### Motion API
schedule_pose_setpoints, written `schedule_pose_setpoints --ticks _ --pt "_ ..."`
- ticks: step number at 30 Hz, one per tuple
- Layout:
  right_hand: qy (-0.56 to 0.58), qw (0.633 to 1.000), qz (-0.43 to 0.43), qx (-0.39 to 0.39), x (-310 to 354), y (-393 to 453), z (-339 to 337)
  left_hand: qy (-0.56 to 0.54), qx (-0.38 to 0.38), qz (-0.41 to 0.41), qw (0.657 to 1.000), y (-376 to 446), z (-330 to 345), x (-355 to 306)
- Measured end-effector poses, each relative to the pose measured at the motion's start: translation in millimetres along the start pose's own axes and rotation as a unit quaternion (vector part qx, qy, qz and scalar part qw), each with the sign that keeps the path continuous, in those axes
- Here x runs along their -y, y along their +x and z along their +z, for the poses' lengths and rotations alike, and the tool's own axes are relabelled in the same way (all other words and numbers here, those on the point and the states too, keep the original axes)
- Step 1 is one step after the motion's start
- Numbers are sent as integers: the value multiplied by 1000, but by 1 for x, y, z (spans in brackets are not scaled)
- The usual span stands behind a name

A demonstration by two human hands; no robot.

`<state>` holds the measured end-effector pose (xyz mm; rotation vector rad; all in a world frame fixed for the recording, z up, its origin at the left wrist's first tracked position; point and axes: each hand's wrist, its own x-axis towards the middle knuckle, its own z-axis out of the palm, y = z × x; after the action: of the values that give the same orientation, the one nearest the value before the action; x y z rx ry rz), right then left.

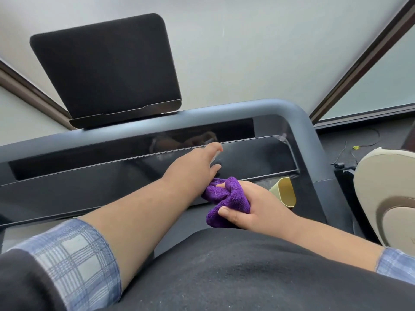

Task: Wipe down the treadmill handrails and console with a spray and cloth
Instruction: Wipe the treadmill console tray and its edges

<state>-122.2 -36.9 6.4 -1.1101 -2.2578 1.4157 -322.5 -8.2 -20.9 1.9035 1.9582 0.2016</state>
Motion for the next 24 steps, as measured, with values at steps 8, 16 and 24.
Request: schedule_pose_setpoints --ticks 8,16,24 --pt "84 963 25 -257 -12 -3 -36 -61 -34 -55 996 -21 -10 8" --pt "-227 959 114 -128 -58 44 -64 -87 -19 -71 993 -47 -8 13" --pt "-375 914 143 -62 -57 60 -41 -117 -68 -80 988 -60 -3 25"
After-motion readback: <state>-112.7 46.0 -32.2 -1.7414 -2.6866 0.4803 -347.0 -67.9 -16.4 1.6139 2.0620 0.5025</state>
